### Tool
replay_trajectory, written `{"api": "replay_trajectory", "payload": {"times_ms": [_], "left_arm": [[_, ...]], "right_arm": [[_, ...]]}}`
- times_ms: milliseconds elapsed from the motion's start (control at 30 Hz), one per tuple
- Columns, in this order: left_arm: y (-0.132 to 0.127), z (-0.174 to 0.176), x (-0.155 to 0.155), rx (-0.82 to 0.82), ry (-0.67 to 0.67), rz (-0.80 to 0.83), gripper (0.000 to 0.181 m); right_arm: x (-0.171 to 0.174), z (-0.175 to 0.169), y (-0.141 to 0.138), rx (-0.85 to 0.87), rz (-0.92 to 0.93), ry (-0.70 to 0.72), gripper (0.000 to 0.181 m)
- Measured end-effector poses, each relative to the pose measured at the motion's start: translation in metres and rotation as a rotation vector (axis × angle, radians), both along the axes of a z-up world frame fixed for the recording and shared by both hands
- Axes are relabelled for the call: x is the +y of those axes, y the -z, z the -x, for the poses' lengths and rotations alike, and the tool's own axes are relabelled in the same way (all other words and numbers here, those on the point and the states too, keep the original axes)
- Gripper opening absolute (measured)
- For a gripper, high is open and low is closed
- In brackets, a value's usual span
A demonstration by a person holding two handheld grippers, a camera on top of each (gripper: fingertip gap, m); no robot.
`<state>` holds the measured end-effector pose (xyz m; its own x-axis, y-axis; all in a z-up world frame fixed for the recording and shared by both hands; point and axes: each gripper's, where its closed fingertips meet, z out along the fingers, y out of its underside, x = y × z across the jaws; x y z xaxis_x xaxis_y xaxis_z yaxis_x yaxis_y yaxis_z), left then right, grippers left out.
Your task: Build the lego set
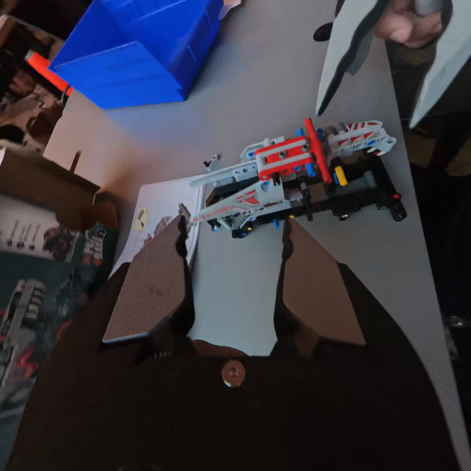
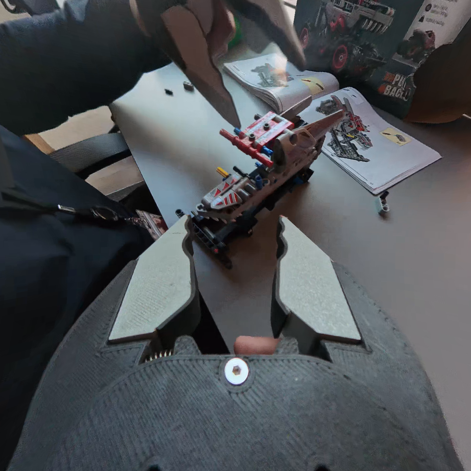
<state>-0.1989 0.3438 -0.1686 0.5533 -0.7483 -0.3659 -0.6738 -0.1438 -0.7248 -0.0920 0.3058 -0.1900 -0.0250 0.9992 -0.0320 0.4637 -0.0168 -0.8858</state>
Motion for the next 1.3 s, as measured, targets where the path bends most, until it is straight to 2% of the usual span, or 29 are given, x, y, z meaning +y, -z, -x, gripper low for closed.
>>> {"api": "replay_trajectory", "payload": {"times_ms": [100, 167, 200, 333, 467, 533, 633, 767, 900, 1033, 1067, 1133, 1233, 1300], "left_arm": [[0.005, -0.012, 0.007, 0.049, 0.130, 0.014, 0.073], [0.014, -0.015, 0.011, 0.088, 0.152, 0.032, 0.068], [0.019, -0.017, 0.009, 0.095, 0.168, 0.049, 0.058], [0.020, -0.014, 0.006, 0.121, 0.133, 0.005, 0.048], [0.016, -0.017, -0.016, 0.035, 0.153, 0.089, 0.042], [0.013, -0.017, -0.022, -0.019, 0.165, 0.128, 0.035], [0.003, -0.010, -0.022, -0.091, 0.143, 0.149, 0.040], [-0.011, 0.010, -0.019, -0.136, 0.089, 0.133, 0.049], [-0.020, 0.033, -0.013, -0.167, 0.010, 0.101, 0.059], [-0.001, 0.027, -0.010, -0.212, 0.014, 0.176, 0.071], [0.007, 0.023, -0.008, -0.199, 0.022, 0.190, 0.073], [0.020, 0.016, -0.004, -0.167, 0.034, 0.199, 0.071], [0.028, 0.004, -0.001, -0.161, 0.075, 0.193, 0.048], [0.028, -0.001, 0.000, -0.190, 0.093, 0.205, 0.047]], "right_arm": [[-0.001, 0.013, 0.004, -0.018, -0.018, 0.066, 0.066], [0.002, 0.017, 0.004, -0.013, -0.036, 0.092, 0.064], [0.003, 0.017, 0.004, -0.012, -0.039, 0.090, 0.064], [0.021, 0.005, 0.003, -0.024, -0.075, 0.121, 0.061], [0.054, -0.009, 0.000, 0.006, -0.084, 0.194, 0.047], [0.070, -0.009, 0.000, 0.016, -0.076, 0.211, 0.046], [0.096, -0.005, 0.000, 0.018, -0.094, 0.249, 0.039], [0.103, 0.006, 0.005, -0.007, -0.049, 0.154, 0.039], [0.103, 0.003, -0.009, 0.048, -0.076, 0.076, 0.042], [0.082, 0.000, 0.001, 0.021, -0.010, -0.099, 0.043], [0.081, 0.001, 0.006, 0.008, -0.019, -0.107, 0.042], [0.085, 0.005, 0.017, -0.029, -0.058, -0.095, 0.036], [0.086, 0.012, 0.022, -0.036, -0.126, -0.110, 0.018], [0.088, 0.015, 0.021, -0.029, -0.138, -0.115, 0.014]]}}
